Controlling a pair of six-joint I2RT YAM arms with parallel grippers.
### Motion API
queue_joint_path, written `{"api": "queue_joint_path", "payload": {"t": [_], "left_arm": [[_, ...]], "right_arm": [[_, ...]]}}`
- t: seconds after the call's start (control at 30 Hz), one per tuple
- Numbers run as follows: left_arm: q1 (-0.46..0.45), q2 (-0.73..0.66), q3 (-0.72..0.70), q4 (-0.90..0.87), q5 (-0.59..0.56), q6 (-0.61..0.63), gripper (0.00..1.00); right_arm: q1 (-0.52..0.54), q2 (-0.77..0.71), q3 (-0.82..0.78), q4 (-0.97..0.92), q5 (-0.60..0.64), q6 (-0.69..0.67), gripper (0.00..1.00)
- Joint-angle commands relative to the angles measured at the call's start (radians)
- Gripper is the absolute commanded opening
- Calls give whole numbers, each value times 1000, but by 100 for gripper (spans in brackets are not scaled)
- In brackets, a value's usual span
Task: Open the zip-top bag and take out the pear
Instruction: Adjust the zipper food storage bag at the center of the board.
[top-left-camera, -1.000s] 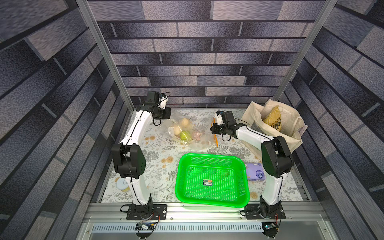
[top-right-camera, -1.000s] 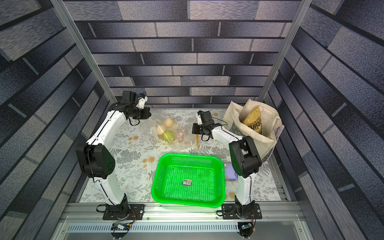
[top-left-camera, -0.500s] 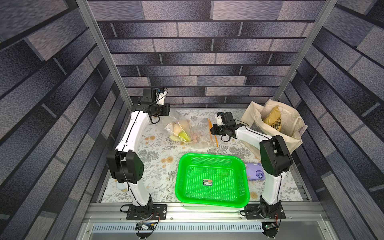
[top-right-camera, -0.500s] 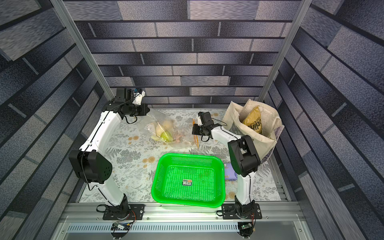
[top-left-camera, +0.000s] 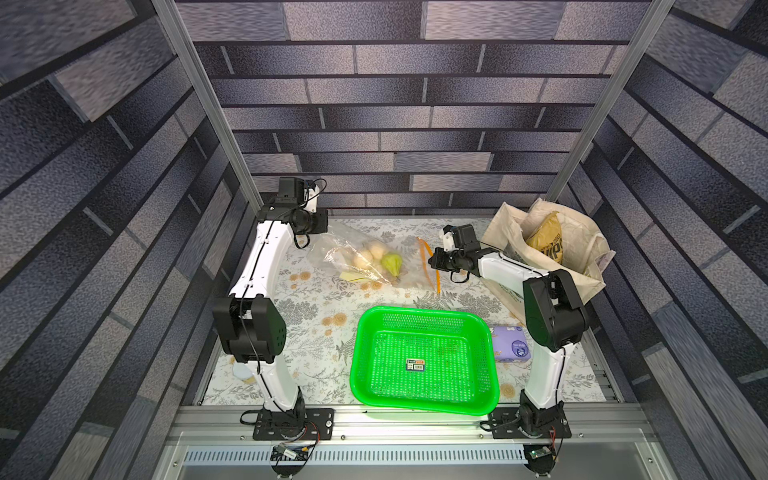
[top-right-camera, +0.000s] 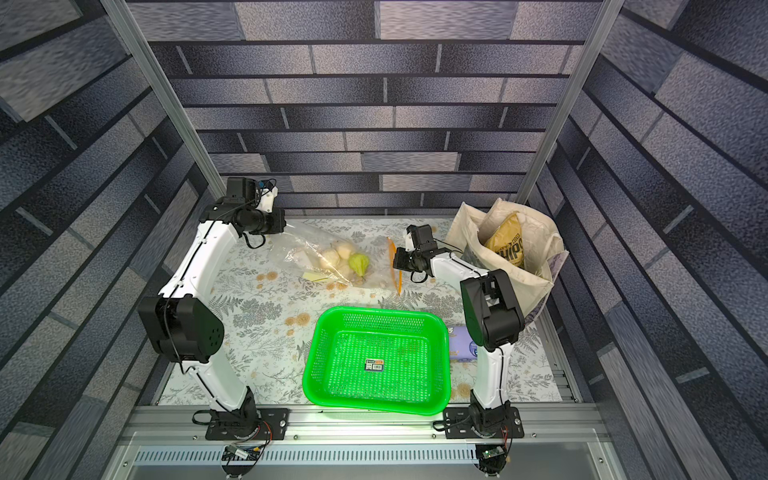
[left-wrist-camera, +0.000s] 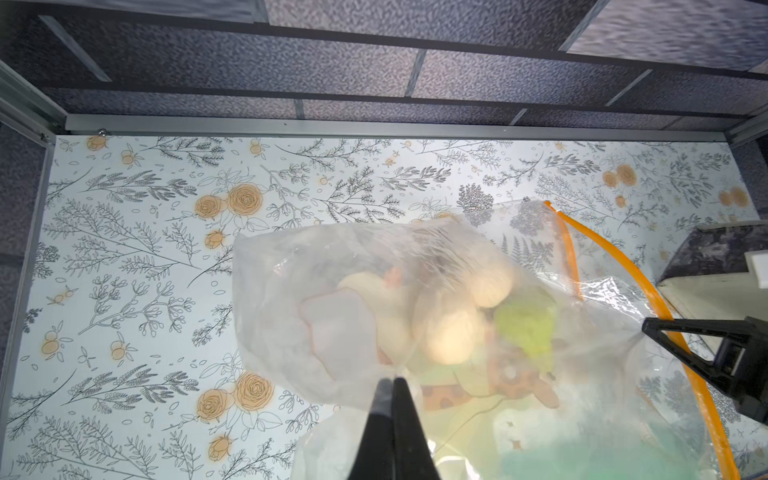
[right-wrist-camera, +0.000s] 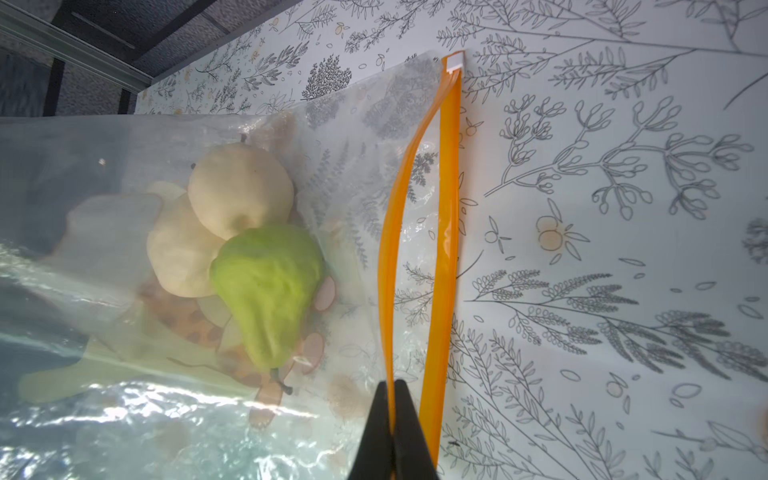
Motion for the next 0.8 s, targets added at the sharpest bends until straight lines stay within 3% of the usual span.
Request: {"api": "queue_joint_path", "payload": {"t": [0.0,0.4,0.57,0.77], "left_arm": [[17,26,-33,-18,-60,34,0],[-3,15,42,-18,-46,48,0],[-40,-85,-36,69,-21,67,0],[-42,-147,-109,155,10,58,0]], "right_arm": [[-4,-6,-31,27,-27,17,2],[-5,-51,-66,86,-25,13,2],[-5,-118,-138,177,-8,20,3],[-4,-95,-114,119,-7,13,3]]}}
